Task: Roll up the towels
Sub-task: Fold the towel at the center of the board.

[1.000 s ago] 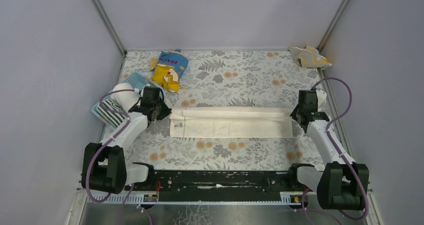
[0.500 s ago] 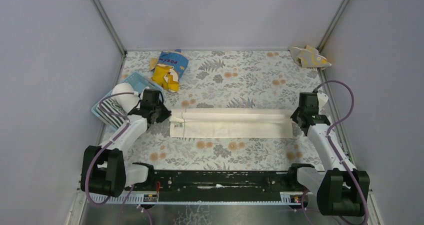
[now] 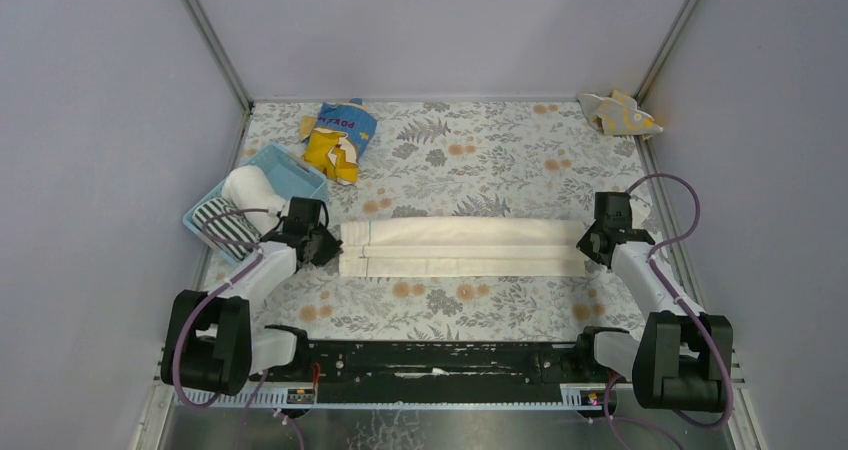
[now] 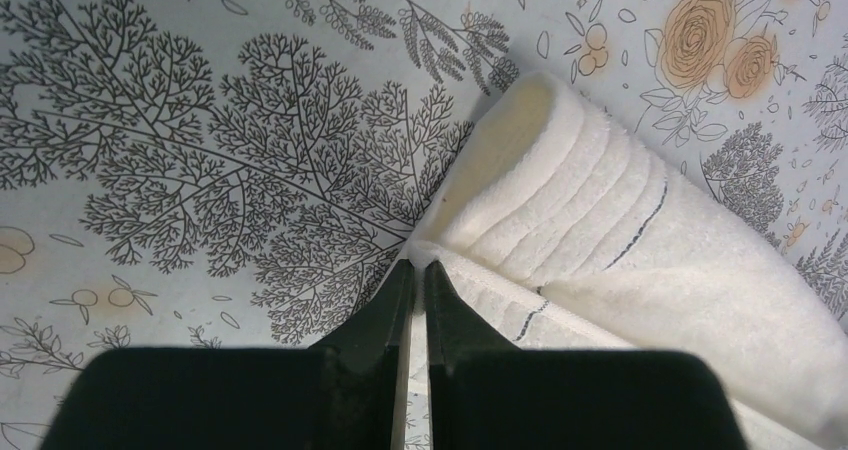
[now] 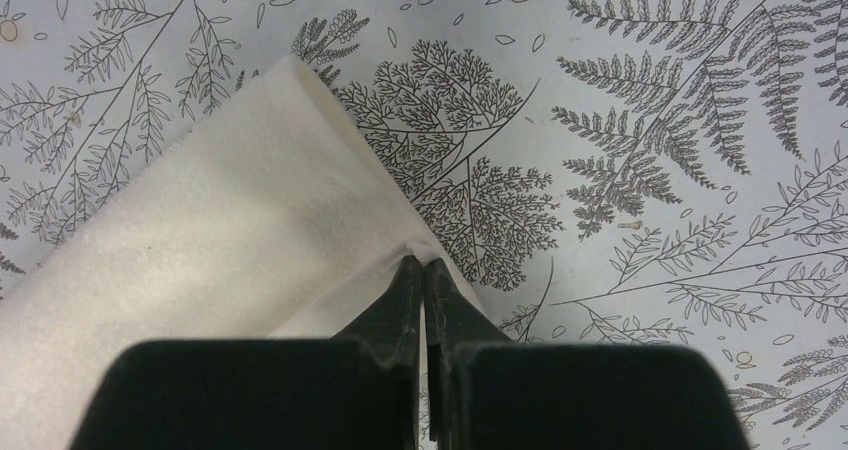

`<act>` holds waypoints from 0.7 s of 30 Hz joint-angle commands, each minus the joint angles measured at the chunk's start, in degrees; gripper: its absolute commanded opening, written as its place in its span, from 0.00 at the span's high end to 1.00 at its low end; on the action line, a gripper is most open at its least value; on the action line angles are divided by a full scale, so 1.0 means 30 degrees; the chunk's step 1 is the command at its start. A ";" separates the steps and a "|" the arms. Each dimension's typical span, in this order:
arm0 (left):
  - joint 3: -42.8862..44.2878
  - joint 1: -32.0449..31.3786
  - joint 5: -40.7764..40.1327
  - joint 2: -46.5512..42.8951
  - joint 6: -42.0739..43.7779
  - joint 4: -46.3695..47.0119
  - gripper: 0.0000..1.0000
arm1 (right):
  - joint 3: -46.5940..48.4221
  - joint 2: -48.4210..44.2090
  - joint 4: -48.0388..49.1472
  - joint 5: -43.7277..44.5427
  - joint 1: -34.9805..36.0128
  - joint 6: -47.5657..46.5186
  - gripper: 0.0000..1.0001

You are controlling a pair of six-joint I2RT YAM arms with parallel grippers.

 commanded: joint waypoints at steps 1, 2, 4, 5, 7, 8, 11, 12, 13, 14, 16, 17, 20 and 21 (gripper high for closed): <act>-0.0693 0.0529 -0.2523 -0.0845 -0.0321 0.0577 1.00 | -0.0087 -0.0315 0.0132 0.1817 -0.0852 0.0121 1.00; -0.0807 0.0528 -0.2583 -0.1005 -0.0367 0.0652 1.00 | -0.0146 -0.0366 0.0194 0.1662 -0.0899 0.0175 1.00; -0.0864 0.0532 -0.2754 -0.1136 -0.0406 0.0638 0.99 | -0.0157 -0.0413 0.0184 0.1420 -0.1053 0.0278 1.00; -0.0814 0.0532 -0.2747 -0.1136 -0.0407 0.0612 0.98 | -0.0122 -0.0457 0.0153 0.1345 -0.1067 0.0308 1.00; -0.0650 0.0543 -0.2657 -0.1175 -0.0306 0.0518 0.96 | 0.0005 -0.0566 -0.0051 0.1276 -0.1172 0.0266 1.00; -0.0597 0.0534 -0.2556 -0.1244 -0.0292 0.0458 0.96 | 0.0096 -0.0668 -0.0191 0.1294 -0.1202 0.0237 1.00; -0.0595 0.0528 -0.2422 -0.1702 -0.0290 0.0358 0.96 | 0.0258 -0.1148 -0.0483 0.1383 -0.1268 0.0084 1.00; -0.0615 0.0532 -0.2424 -0.1877 -0.0264 0.0270 0.97 | 0.0285 -0.1283 -0.0568 0.1367 -0.1295 0.0053 1.00; -0.0614 0.0518 -0.2424 -0.2068 -0.0235 0.0171 0.98 | 0.0358 -0.1406 -0.0655 0.1329 -0.1320 0.0035 1.00; -0.0599 0.0527 -0.2405 -0.2260 -0.0195 0.0060 0.98 | 0.0404 -0.1546 -0.0706 0.1260 -0.1327 -0.0019 1.00; -0.0578 0.0531 -0.2505 -0.2671 -0.0097 -0.0164 0.98 | 0.0491 -0.1734 -0.0756 0.1134 -0.1328 -0.0062 1.00; -0.0529 0.0543 -0.2584 -0.2852 -0.0031 -0.0293 0.99 | 0.0563 -0.1777 -0.0858 0.1100 -0.1328 -0.0064 1.00; -0.0292 0.0525 -0.2630 -0.3370 -0.0075 -0.0754 0.99 | 0.0825 -0.1979 -0.1111 0.0906 -0.1328 0.0011 1.00; -0.0153 0.0532 -0.2545 -0.3503 -0.0069 -0.0920 0.99 | 0.0898 -0.2083 -0.1236 0.0896 -0.1328 0.0041 1.00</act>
